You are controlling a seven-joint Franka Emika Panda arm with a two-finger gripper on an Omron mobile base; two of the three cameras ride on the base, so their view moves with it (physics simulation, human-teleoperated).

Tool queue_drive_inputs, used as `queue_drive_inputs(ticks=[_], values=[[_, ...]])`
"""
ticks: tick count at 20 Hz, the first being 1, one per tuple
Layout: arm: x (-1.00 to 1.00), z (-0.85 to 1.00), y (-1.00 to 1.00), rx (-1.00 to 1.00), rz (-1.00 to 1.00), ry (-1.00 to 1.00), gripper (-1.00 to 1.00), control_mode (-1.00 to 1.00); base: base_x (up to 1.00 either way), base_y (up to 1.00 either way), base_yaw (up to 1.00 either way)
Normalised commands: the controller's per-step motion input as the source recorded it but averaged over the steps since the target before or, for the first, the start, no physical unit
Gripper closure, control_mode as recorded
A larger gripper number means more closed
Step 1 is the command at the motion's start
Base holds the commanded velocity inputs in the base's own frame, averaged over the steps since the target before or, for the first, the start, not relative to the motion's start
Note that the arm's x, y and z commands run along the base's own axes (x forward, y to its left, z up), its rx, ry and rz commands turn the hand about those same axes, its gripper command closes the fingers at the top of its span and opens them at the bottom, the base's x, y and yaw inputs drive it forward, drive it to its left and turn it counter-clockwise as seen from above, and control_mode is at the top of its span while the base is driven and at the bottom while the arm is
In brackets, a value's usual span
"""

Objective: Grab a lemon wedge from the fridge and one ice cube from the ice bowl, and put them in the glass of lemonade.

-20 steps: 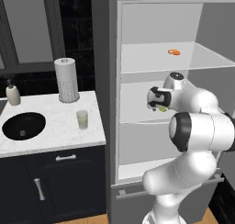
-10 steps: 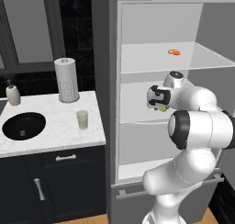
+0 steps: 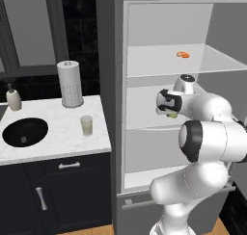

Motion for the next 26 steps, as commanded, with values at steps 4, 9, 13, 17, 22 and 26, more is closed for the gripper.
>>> queue_drive_inputs(ticks=[4, 9, 13, 17, 22, 26], values=[[-0.98, 0.15, 0.0, 0.0, 0.0, -0.03, 1.0, -1.0, 0.0, 0.0, 0.0], [-1.0, 0.53, 0.0, 0.0, 0.0, -0.02, 1.0, -1.0, 0.0, 0.0, 0.0], [-1.0, 0.91, 0.06, 0.0, 0.0, 0.0, 1.0, -1.0, 0.0, 0.0, 0.0], [-1.0, 1.0, 0.13, 0.0, 0.02, 0.0, 1.0, -1.0, 0.0, 0.0, 0.0], [-1.0, 1.0, 0.26, -0.05, 0.05, 0.02, 1.0, -1.0, 0.0, 0.0, 0.0], [-0.98, 0.89, 0.53, -0.07, 0.01, 0.0, 1.0, -1.0, 0.0, 0.0, 0.0]])
